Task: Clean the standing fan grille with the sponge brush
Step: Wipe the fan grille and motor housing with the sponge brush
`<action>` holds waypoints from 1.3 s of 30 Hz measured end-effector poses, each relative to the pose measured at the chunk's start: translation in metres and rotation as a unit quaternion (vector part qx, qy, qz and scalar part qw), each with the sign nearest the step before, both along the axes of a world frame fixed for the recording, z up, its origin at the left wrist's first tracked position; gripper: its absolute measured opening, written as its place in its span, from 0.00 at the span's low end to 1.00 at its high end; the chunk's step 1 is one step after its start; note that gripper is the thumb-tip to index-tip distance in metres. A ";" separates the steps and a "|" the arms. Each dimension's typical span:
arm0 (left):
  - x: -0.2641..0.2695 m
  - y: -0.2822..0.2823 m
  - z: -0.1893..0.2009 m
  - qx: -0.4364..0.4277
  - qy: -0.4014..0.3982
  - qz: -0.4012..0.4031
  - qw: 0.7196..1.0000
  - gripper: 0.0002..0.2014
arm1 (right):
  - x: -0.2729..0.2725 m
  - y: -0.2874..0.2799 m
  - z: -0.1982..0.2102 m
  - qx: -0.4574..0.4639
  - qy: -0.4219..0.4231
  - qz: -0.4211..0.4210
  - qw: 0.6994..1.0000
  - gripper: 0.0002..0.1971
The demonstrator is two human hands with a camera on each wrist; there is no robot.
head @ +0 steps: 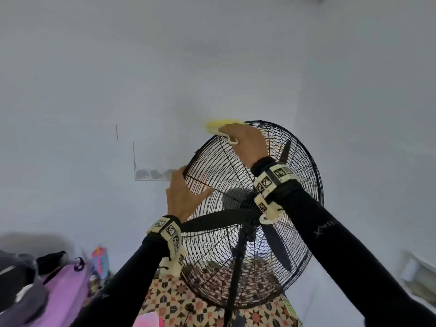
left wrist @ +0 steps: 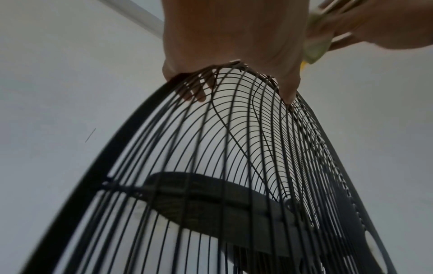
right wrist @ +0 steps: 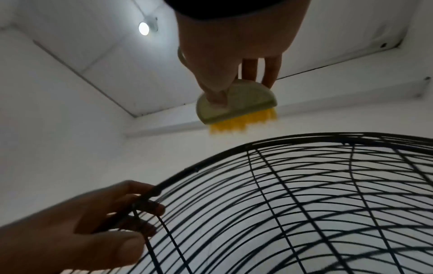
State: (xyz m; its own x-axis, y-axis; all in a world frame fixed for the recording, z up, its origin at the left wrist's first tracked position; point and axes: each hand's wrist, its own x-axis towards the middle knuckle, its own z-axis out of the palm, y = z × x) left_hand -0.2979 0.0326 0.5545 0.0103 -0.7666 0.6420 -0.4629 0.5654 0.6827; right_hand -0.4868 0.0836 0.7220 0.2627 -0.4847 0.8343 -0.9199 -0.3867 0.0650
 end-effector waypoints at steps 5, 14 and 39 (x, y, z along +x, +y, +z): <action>0.021 0.004 -0.025 0.091 0.063 -0.082 0.990 0.54 | 0.051 0.003 -0.035 0.100 0.192 0.000 0.976 0.25; 0.040 0.006 -0.050 0.113 0.066 -0.145 0.981 0.52 | 0.042 -0.001 -0.022 0.095 0.183 -0.101 0.973 0.30; 0.042 -0.007 -0.045 0.127 0.008 -0.167 0.978 0.57 | 0.081 0.040 -0.062 0.099 0.301 -0.020 0.948 0.22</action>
State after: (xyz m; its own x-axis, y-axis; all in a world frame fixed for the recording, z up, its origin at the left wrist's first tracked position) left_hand -0.2564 0.0254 0.5090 -0.2597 -0.8634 0.4326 -0.2698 0.4949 0.8260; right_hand -0.4055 0.1240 0.6596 0.6406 -0.6357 0.4308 -0.7532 -0.4108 0.5138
